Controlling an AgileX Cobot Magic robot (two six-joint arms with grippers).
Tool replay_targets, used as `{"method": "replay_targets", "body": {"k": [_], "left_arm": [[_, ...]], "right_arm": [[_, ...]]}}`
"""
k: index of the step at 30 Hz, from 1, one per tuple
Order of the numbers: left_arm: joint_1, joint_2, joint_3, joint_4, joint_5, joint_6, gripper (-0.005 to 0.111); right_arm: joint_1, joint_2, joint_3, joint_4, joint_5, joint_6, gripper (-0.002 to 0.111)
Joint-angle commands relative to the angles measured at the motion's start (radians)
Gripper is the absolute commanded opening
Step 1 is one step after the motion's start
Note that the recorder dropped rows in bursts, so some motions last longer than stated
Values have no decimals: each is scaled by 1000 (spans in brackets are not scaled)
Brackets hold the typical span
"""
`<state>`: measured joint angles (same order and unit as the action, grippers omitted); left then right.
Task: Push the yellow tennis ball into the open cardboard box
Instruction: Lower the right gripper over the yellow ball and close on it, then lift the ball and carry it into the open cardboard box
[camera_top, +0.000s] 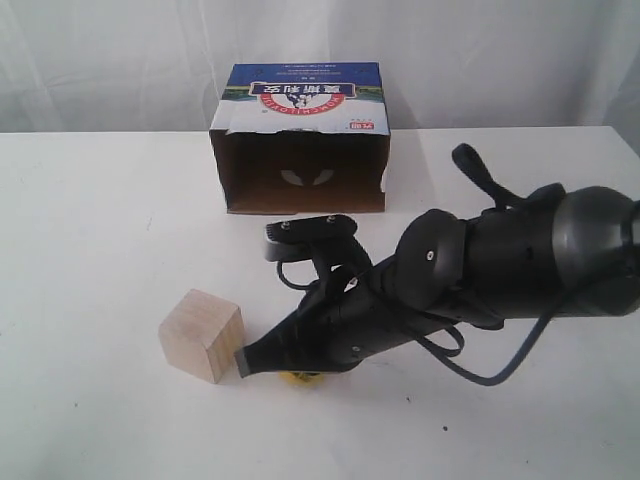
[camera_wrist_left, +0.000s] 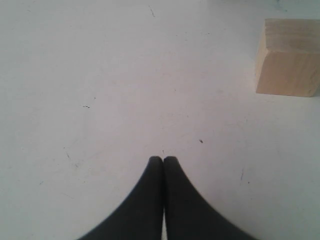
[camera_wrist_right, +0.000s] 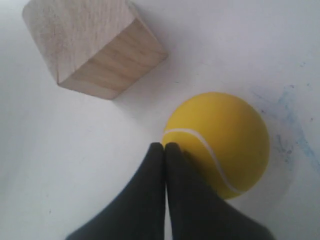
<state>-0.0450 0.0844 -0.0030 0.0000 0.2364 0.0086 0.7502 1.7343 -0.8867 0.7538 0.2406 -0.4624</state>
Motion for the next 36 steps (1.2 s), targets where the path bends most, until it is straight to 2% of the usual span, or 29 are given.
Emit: {"method": "replay_targets", "body": {"k": [1,5,27,29,33,36], "left_arm": [[2,-5,3,-9,-2,-9,0],[2,-5,3,-9,-2,-9,0],[2,-5,3,-9,-2,-9,0],[2,-5,3,-9,-2,-9,0],[2,-5,3,-9,-2,-9,0],[2,-5,3,-9,-2,-9,0]], "right_arm": [[-6,26,1,-15,-101,-5,0],[-16,30,1,-15,-187,-5,0],[-36,-40,0,-31,-303,-77,0],[-36,-66,0,-29,-260,-73,0],[-32,-101,0,-18,14,32,0],[-13,-82,3,-18,114,42,0]]}}
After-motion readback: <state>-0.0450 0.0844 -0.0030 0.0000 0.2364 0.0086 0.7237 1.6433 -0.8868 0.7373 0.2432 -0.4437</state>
